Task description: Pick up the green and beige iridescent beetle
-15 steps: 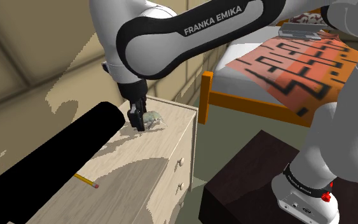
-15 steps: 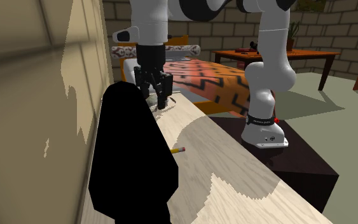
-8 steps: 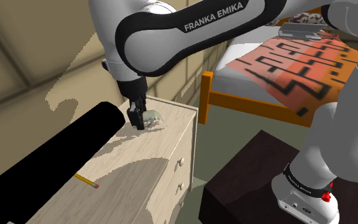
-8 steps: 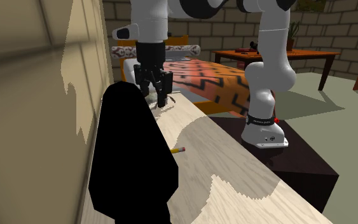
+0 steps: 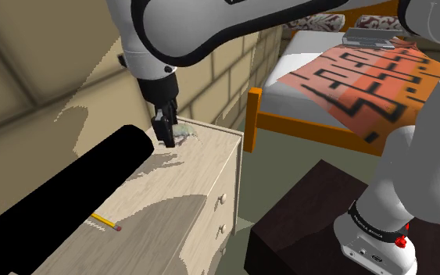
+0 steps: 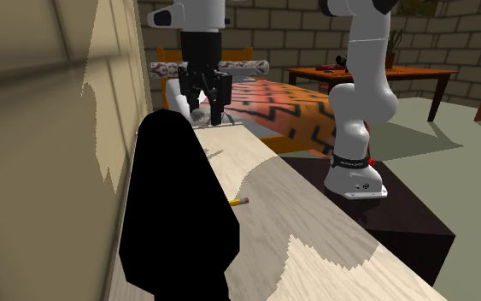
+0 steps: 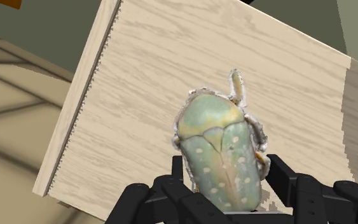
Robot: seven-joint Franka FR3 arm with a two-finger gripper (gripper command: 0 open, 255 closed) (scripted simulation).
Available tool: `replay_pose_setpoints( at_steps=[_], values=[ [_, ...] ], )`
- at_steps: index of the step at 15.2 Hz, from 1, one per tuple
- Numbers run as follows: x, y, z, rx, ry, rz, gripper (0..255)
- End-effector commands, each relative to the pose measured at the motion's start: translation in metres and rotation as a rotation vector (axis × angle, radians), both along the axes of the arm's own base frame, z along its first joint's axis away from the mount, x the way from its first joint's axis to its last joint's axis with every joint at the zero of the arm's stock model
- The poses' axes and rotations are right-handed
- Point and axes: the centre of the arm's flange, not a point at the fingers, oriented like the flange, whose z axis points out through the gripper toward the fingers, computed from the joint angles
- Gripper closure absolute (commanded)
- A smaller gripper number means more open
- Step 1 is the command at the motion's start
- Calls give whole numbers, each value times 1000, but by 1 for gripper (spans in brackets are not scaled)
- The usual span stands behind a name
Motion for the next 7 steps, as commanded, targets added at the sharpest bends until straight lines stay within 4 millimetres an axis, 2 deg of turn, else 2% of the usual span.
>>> replay_pose_setpoints(
  at_steps=[1,5,7],
  values=[
    [0,0,11,0,0,0,255],
    [0,0,32,0,0,0,255],
    [0,0,33,0,0,0,255]
  ],
)
